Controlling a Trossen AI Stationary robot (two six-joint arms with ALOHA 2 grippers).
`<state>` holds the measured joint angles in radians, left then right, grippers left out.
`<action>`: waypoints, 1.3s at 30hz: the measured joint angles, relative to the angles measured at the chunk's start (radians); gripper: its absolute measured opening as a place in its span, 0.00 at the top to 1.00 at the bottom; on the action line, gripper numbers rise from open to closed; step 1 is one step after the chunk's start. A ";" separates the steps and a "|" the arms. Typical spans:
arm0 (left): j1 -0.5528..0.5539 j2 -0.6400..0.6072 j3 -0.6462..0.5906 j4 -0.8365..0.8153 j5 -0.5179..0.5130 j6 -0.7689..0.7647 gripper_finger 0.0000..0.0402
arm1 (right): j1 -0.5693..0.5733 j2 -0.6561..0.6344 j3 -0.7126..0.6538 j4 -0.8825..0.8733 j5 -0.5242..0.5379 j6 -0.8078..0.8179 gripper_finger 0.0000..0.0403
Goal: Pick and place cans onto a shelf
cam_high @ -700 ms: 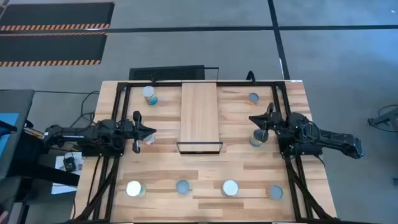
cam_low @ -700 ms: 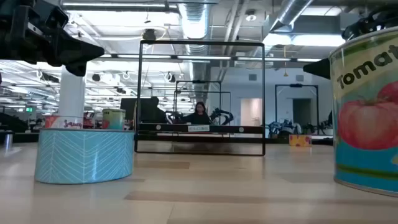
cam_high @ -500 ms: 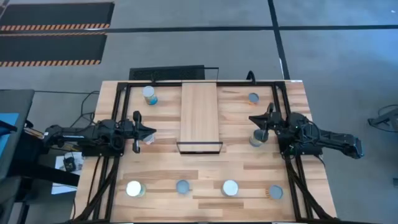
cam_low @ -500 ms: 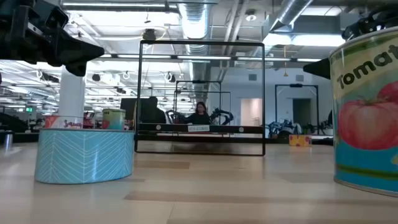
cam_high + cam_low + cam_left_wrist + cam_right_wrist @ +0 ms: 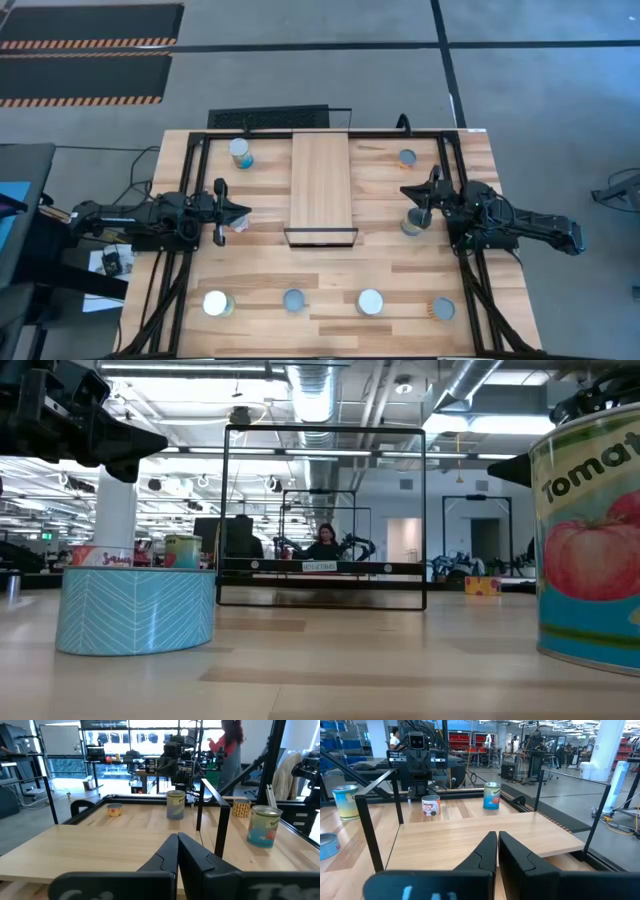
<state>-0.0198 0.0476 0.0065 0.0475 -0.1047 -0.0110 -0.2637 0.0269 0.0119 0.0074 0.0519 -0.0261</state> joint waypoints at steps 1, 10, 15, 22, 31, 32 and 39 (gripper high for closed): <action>0.000 0.000 0.000 0.000 0.000 0.000 1.00 | 0.000 0.000 0.000 0.000 0.000 0.000 0.91; 0.000 0.000 0.000 0.000 0.000 0.000 1.00 | 0.000 0.000 0.000 0.000 0.000 0.000 0.91; 0.000 0.000 0.000 0.000 0.000 0.000 1.00 | 0.000 0.000 0.000 0.000 0.000 0.000 0.91; 0.000 0.000 0.000 0.000 0.000 0.000 1.00 | 0.000 0.000 0.000 0.000 0.000 0.000 0.91; 0.000 0.000 0.000 0.000 0.000 0.000 1.00 | 0.000 0.000 0.000 0.000 0.000 0.000 0.91; 0.000 0.000 0.000 0.000 0.000 0.000 1.00 | 0.000 0.000 0.000 0.000 0.000 0.000 0.91; 0.000 0.000 0.000 0.000 0.000 0.000 1.00 | 0.000 0.000 -0.002 0.032 -0.001 0.005 0.91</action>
<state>-0.0200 0.0478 0.0063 0.0475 -0.1047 -0.0109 -0.2634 0.0269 0.0097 0.0390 0.0513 -0.0211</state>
